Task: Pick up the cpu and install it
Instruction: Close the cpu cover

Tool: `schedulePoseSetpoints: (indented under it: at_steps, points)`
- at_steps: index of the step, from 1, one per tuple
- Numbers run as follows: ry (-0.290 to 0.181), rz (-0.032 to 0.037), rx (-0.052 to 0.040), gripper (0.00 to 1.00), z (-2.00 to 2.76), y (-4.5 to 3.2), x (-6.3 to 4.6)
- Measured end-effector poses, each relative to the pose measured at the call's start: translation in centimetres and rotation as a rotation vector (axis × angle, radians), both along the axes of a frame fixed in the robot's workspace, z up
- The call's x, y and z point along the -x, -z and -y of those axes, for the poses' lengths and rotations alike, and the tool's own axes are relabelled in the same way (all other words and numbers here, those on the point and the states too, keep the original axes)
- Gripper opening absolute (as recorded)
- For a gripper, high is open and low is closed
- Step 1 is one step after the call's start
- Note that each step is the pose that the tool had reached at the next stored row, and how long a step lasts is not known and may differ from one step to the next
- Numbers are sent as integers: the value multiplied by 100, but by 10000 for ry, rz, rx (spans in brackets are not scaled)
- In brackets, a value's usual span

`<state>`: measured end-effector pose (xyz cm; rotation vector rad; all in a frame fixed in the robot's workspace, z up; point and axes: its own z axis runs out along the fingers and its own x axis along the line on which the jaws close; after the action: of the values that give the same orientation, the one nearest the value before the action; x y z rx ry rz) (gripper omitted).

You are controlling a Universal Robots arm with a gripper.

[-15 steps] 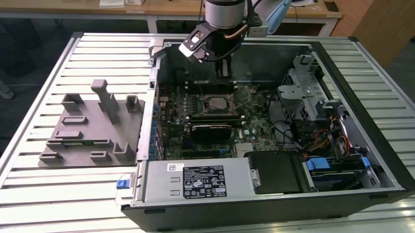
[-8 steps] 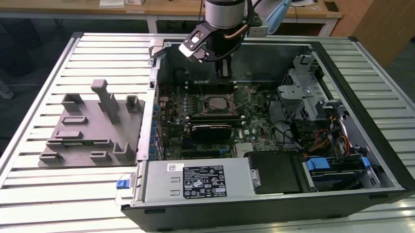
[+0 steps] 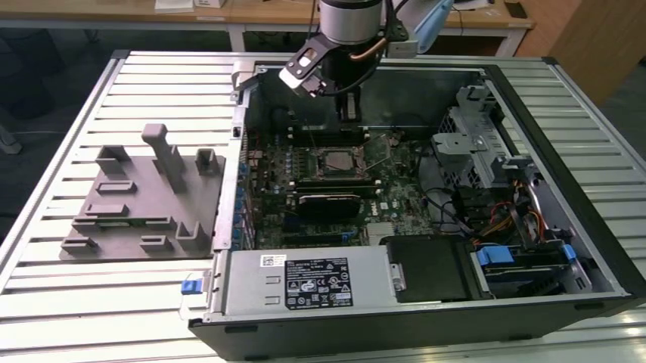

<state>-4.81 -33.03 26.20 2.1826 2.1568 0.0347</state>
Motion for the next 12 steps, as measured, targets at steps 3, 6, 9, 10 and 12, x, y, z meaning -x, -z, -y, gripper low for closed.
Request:
schedulePoseSetpoints:
  at_steps: [3,6,9,10,12]
  points:
    - [0,1,-1,11,-2,1,-45]
    - [0,1,-2,11,-4,0,-87]
    - [0,1,-1,11,-5,0,-128]
    - [0,1,-2,11,-5,1,-138]
    - [1,1,-2,11,-7,1,-169]
